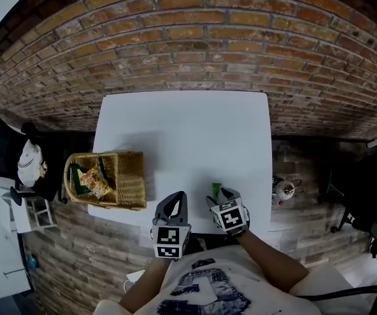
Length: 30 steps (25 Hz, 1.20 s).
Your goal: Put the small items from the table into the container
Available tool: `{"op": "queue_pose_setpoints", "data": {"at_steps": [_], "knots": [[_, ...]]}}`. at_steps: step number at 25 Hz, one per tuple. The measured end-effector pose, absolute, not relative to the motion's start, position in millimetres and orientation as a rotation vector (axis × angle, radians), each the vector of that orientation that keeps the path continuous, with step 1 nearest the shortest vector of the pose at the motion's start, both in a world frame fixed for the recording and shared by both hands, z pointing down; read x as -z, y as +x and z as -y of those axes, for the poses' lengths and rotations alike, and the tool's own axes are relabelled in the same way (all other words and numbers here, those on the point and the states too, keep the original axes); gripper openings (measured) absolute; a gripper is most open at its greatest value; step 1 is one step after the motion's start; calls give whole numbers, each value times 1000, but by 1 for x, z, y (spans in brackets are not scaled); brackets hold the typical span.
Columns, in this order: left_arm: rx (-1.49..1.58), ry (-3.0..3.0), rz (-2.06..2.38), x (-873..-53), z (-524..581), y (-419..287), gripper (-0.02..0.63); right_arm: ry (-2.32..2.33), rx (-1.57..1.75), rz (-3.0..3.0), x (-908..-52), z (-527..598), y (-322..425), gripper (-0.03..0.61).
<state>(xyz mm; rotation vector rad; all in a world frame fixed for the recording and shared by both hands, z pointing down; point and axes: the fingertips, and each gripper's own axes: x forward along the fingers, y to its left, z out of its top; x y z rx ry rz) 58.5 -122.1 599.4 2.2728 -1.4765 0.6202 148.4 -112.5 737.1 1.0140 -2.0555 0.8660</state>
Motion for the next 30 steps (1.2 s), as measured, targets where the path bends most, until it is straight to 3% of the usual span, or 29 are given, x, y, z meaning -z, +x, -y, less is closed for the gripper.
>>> {"op": "queue_pose_setpoints", "data": {"at_steps": [14,21,30], "knots": [[-623,2247,1496,-601,116,48,51,997,-856,2029,-744,107,140,237],[-626,2251,1499,-601,116,48,51,1023,-778,1983,-747,109,150,131],[-635,2248,1502,-597,109,42,51,1045,-784,1975,-746,107,153,86]]}}
